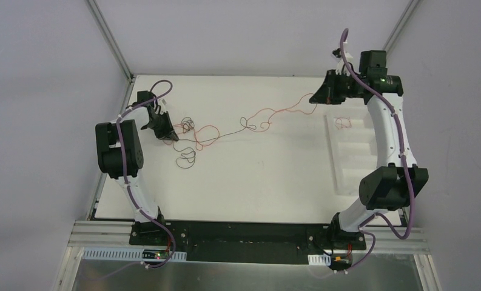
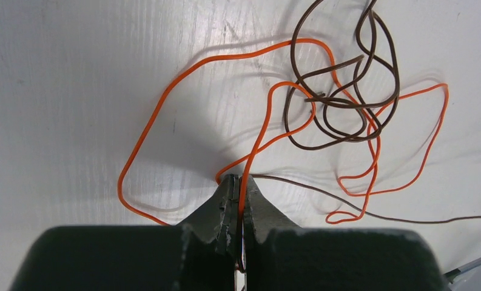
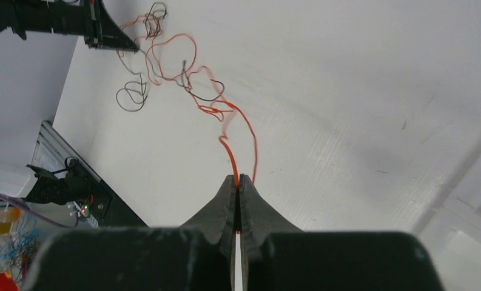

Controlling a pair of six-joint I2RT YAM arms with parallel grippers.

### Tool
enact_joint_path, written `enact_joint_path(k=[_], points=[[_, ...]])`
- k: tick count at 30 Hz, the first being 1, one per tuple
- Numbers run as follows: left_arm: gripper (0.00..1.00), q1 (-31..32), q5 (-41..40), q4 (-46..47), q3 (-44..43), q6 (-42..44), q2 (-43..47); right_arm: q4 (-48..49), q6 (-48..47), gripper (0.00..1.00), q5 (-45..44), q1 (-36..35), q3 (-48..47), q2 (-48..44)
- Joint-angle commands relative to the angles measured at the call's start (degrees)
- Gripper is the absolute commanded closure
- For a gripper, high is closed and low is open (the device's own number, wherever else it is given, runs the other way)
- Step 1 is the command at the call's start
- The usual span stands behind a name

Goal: Untangle the cables

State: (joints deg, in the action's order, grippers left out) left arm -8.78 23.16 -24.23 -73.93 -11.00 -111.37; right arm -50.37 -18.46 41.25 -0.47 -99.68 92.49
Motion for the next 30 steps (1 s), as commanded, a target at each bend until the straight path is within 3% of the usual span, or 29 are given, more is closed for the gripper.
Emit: enact_joint_path(k=[1,11,24,30], points=[[1.00,-1.4,-1.5,-3.0,2.4,2.3,3.2,0.3,2.1,1.00,1.4,4.2,-6.3,-3.2],[1.00,-3.2,-1.5,-3.8,2.2,1.7,1.6,2.6,7.0,1.00,1.1,16.4,-16.6,-3.6],[1.00,-3.0,3.1,-5.0,1.1,4.1,1.1,0.8,7.1,1.00,3.2,28.7,-21.0,-5.1],[1.00,-3.2,-1.6,-5.5,2.7,5.9,1.3,0.4,7.1,1.00,3.0,34.1,-23.9,-4.9]])
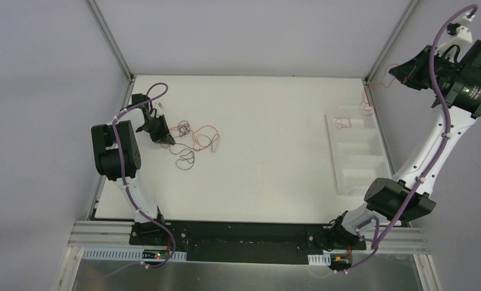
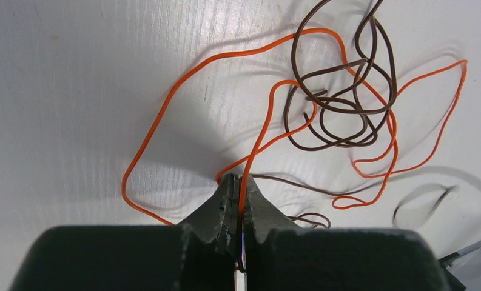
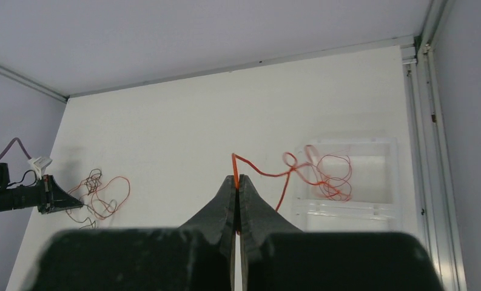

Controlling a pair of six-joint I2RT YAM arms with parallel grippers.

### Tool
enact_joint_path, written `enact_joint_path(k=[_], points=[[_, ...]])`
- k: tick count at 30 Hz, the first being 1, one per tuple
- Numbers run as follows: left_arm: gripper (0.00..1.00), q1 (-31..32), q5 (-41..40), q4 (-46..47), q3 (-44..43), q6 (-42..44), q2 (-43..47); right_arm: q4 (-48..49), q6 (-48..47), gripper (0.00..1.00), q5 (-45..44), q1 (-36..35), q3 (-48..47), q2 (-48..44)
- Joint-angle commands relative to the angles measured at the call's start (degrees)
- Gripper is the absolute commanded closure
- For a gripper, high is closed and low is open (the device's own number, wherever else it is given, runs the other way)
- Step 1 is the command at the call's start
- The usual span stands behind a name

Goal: Untangle the cables

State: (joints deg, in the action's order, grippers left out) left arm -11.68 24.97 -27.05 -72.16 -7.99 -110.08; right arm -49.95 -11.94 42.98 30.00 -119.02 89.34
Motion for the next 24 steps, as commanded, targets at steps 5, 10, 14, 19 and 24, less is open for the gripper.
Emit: enact_joint_path(k=[5,10,14,19,24], points=[[1.00,-0.4,3.7,-2.3,1.9,2.0,0.0,-3.9,-0.3,1.00,3.5,7.9,-11.0,1.1],[1.00,0.5,11.1,-2.0,0.8,1.6,1.3,-6.3,-3.3,1.00,4.2,8.0,-8.8,-0.7],[0.90,1.7,13.6,-1.9,0.6,2.9,4.6,-10.3,-7.6,1.00,4.0,8.0,-5.7,-1.9],[0.65,3.7,14.8,-1.8,1.3,4.8,9.2,-16.4,-12.1,1.00,5.3,7.6,1.4,-2.2],[0.43,6.7,15.1,-1.9,2.0,7.0,13.6,-15.1,-18.4,1.00,0.7,6.4,14.3,-3.6]])
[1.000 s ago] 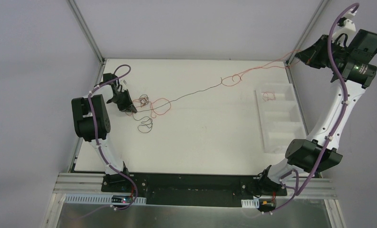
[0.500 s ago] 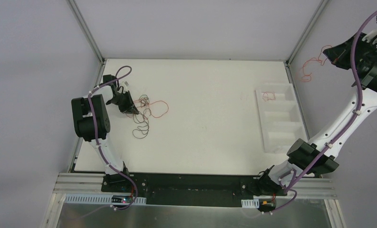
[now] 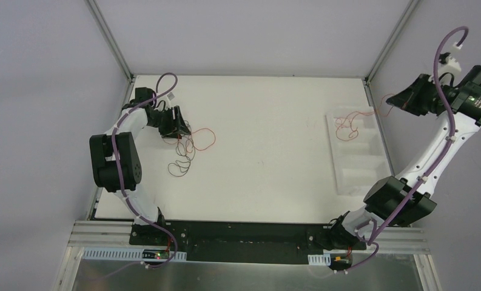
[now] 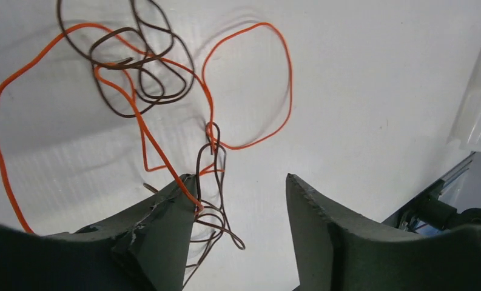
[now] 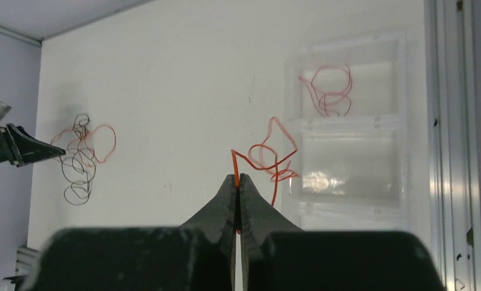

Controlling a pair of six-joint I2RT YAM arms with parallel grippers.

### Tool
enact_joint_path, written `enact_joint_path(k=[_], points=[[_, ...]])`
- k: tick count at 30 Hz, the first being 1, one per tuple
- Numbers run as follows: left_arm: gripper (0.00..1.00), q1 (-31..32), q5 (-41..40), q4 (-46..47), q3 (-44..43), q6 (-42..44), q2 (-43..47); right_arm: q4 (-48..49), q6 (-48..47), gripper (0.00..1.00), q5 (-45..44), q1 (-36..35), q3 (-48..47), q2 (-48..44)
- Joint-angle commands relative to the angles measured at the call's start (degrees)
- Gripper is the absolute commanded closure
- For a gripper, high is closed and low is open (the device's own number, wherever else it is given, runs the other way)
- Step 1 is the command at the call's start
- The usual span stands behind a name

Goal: Untangle the cables

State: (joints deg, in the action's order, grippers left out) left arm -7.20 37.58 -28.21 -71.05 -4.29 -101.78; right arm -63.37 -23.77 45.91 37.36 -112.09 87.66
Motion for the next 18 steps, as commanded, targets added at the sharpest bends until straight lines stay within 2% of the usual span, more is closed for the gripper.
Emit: enact_joint_path(k=[1,6,11,18], points=[[0.38,2.9,2.3,-0.7,1.0,3.7,5.9,0.2,-5.8,1.00,-3.8,-1.0,9.9,-1.8],[0.28,5.0,2.1,-0.7,1.6,3.8,8.0,5.8,-5.1,1.00,-6.8,-0.9,17.5,-0.6],[0.11,5.6,3.5,-0.7,2.7,5.8,10.7,6.4,-8.0,1.00,-9.8,-1.1,19.4,0.1],[0.09,7.0,6.3,-0.7,2.8,7.2,13.2,0.3,-12.6,0.98,-12.9,-2.4,21.0,5.2]])
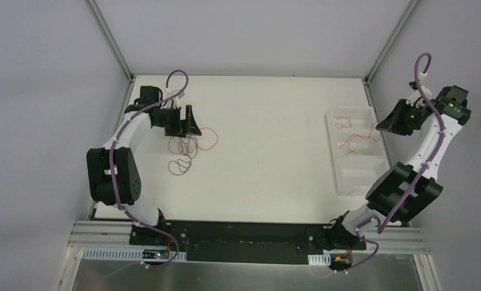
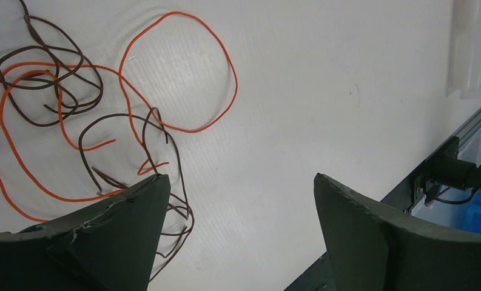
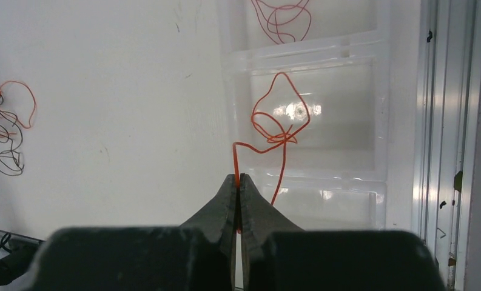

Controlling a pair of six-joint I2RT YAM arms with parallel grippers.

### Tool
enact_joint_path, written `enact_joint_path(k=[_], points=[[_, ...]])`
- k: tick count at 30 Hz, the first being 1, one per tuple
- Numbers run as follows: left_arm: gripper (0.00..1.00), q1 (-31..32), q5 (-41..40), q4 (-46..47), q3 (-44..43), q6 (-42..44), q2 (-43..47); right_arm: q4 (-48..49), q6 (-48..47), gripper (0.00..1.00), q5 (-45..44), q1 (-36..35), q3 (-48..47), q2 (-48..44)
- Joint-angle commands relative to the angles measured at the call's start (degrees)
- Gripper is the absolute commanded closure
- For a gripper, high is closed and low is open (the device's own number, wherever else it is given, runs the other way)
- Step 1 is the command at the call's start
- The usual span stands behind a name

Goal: Untangle the cables

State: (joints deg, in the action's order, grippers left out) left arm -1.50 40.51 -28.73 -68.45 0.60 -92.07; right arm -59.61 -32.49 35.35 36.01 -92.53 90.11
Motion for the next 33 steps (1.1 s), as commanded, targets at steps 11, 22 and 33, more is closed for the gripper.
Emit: enact_joint_path(k=[11,22,33], points=[[0.02,-0.6,-1.2,-0.2,2.1,-0.3,5.9,-6.7,-1.5,0.27,-4.8,-3.2,-3.7,2.4],[0.23,-8.1,-14.0,-0.9,4.8,-1.2,0.0,-1.4,6.8,0.22,2.7,-18.1,1.0,-4.3],[0.82,8.4,0.0,2.0,1.3,-0.4,-11.4,7.2,12.1,0.31,7.6,-28.4,9.6,-6.0]])
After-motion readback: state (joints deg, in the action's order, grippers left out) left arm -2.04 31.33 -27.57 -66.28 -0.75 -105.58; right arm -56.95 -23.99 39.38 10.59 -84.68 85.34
